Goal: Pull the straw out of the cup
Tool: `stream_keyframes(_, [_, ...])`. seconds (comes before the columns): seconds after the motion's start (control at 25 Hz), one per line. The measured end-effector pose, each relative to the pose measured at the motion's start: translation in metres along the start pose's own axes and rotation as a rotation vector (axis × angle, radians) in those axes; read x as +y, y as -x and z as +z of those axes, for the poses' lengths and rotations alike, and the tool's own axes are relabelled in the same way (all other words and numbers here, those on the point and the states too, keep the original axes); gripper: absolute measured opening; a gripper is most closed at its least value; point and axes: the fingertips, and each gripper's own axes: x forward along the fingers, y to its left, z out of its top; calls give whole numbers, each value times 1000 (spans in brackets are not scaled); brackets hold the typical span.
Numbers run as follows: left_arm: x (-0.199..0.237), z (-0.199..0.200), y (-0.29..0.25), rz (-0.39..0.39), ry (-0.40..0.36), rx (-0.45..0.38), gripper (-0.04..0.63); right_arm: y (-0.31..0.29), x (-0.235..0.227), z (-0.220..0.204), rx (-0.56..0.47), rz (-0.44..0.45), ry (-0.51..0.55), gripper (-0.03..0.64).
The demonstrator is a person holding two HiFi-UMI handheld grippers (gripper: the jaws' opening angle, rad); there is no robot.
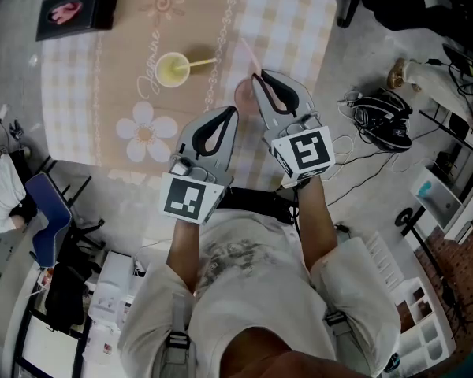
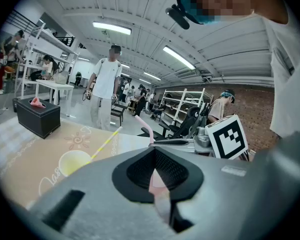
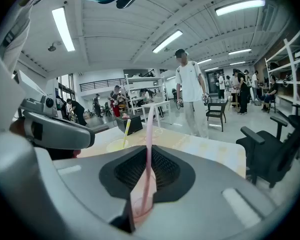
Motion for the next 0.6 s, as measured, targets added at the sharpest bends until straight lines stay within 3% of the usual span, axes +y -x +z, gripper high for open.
stream_keyframes(0.6, [-8, 13, 17, -19, -21, -33, 5, 20, 10, 15, -35, -27, 20, 38])
